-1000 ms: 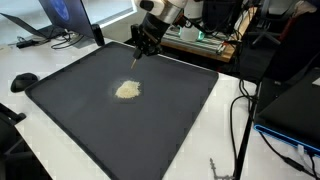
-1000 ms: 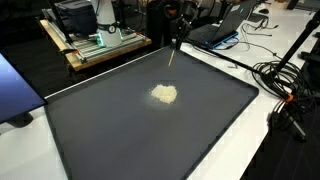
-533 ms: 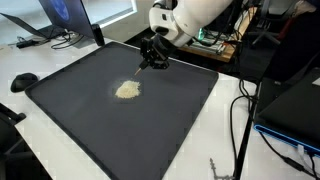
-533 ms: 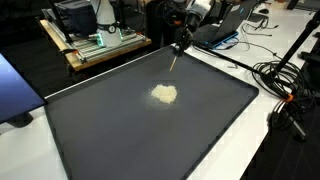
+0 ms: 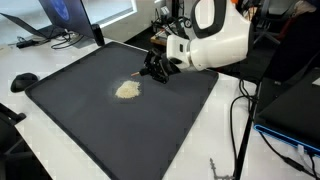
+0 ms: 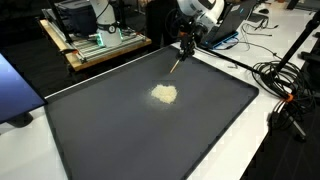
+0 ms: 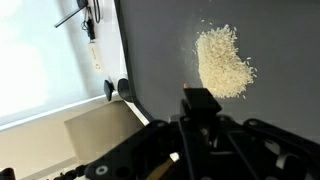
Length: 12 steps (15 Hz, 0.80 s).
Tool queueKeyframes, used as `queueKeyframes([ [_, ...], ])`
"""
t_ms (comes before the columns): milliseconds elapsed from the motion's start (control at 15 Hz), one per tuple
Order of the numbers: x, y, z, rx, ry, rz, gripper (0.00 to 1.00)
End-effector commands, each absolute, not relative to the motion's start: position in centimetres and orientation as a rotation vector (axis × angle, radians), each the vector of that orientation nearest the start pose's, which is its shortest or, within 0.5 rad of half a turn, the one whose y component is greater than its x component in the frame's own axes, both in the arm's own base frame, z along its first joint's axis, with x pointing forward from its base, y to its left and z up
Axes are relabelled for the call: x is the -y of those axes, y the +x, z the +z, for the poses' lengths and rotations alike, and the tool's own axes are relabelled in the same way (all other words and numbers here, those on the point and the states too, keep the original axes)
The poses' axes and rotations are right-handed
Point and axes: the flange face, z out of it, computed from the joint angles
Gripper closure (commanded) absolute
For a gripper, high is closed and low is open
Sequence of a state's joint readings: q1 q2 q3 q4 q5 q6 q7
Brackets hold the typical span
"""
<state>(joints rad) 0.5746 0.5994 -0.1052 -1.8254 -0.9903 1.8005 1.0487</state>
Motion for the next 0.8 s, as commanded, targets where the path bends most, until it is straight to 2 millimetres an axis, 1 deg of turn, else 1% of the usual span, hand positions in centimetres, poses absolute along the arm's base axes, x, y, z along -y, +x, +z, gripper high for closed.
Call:
queueKeyframes([
  [0, -21.7, 58.6, 18.1, 0.016, 1.985, 0.236, 0.97],
  [267, -21.5, 59.9, 15.7, 0.011, 1.924, 0.206, 0.97],
  [467, -21.4, 60.7, 14.3, -0.002, 1.930, 0.182, 0.97],
  [600, -21.1, 61.2, 14.1, 0.001, 1.958, 0.181, 0.97],
  [733, -20.5, 61.6, 14.8, 0.013, 1.985, 0.172, 0.97],
])
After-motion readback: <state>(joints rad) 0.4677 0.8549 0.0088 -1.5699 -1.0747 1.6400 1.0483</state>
